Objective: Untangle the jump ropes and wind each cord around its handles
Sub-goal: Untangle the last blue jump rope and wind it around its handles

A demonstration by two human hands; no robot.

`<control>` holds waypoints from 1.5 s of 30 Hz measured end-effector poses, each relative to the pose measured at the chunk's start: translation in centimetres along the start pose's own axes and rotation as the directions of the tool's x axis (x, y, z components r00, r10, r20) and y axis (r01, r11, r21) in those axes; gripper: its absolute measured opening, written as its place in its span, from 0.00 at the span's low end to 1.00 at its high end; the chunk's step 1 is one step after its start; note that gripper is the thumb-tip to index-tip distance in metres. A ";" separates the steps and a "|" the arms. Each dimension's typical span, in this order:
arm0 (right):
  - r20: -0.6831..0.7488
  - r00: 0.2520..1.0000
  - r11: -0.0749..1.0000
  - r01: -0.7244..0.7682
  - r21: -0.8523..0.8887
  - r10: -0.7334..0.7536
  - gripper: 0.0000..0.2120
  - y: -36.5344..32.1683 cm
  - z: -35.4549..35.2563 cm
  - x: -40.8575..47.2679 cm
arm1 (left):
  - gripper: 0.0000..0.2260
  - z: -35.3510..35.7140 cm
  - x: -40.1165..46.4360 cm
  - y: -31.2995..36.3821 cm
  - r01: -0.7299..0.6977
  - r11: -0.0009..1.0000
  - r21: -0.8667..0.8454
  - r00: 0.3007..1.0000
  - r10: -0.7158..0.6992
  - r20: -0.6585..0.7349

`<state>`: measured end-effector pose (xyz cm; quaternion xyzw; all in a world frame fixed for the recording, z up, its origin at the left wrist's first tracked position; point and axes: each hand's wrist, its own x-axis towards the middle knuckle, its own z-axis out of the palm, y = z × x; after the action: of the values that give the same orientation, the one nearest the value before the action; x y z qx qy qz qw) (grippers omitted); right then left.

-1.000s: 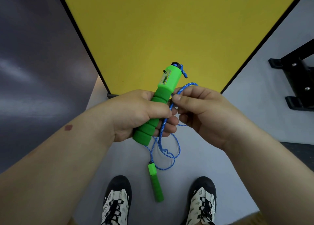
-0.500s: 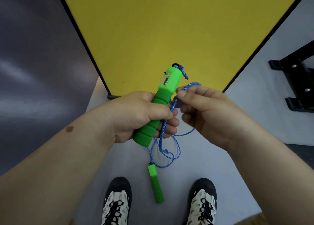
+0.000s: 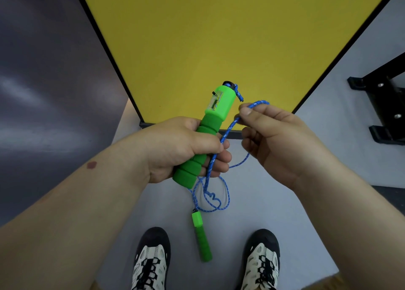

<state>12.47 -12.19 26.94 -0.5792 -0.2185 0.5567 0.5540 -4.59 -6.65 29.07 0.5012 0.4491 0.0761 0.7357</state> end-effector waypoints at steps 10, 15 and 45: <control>0.029 0.999 0.997 0.022 -0.075 -0.019 0.03 0.2 0.4 -0.1 | 0.02 -0.1 0.0 -0.1 0.006 1.000 0.013 1.000 -0.006 0.011; -0.084 0.994 0.997 0.073 -0.014 -0.074 0.02 -0.1 0.0 0.3 | 0.02 -0.1 -0.1 0.0 0.001 1.000 0.003 1.000 -0.001 0.016; 0.079 0.997 0.993 -0.013 -0.114 0.023 0.03 0.5 0.7 -0.5 | 0.02 0.0 -0.2 0.1 -0.003 1.000 0.008 1.000 0.003 -0.005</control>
<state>11.51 -12.44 26.87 -0.5888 -0.2664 0.5712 0.5061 -4.63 -6.69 29.25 0.5048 0.4504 0.0767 0.7324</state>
